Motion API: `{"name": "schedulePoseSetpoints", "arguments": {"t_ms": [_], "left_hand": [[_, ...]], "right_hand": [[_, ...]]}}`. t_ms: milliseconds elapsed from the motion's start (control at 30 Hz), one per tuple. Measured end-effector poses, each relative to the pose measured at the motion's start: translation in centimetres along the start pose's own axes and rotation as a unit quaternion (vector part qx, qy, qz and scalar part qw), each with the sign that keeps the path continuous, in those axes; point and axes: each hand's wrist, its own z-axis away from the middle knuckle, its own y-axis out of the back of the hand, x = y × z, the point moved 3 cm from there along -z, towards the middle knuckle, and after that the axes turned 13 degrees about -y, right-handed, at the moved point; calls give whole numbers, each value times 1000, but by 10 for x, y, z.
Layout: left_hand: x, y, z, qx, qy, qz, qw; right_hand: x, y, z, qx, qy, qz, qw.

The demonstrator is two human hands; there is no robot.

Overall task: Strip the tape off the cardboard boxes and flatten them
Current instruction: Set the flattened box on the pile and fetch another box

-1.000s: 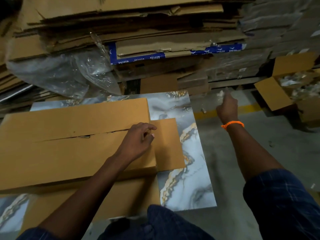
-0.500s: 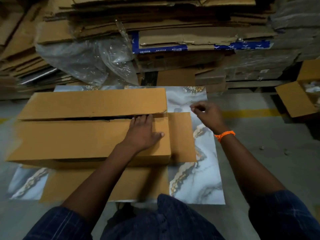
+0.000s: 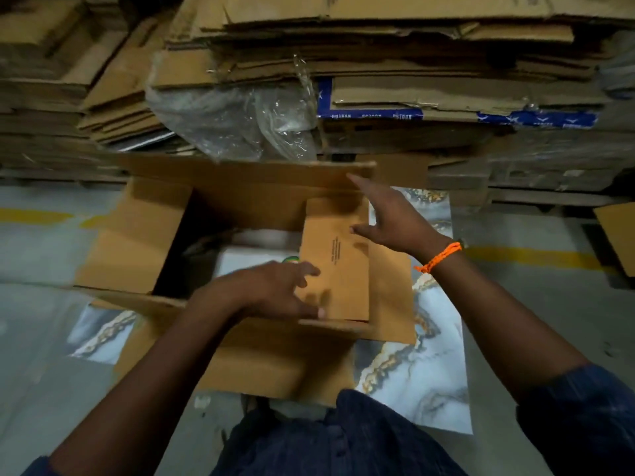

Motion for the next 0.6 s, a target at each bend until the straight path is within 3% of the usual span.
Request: {"name": "schedulePoseSetpoints", "arguments": {"t_ms": [67, 200, 333, 400, 433, 500, 600], "left_hand": [[-20, -32, 0, -50, 37, -16, 998], [-60, -76, -27, -25, 91, -84, 992], [-58, -77, -30, 20, 45, -95, 994], [-66, -73, -35, 27, 33, -3, 999], [-70, -72, -38, 51, 29, 94, 994], [-74, -64, -44, 138, 26, 304, 942], [-71, -46, -47, 241, 54, 434, 866]], "right_hand": [[-1, -9, -17, 14, -2, 73, 997], [6, -40, -59, -32, -64, 216, 974], [17, -61, -87, -147, -142, 161, 966], [16, -64, -93, -167, -147, 143, 964], [14, -64, -93, -162, -152, 138, 965], [5, -60, -83, -132, -175, 121, 968], [-12, -52, -51, -44, -213, 74, 973]]}}
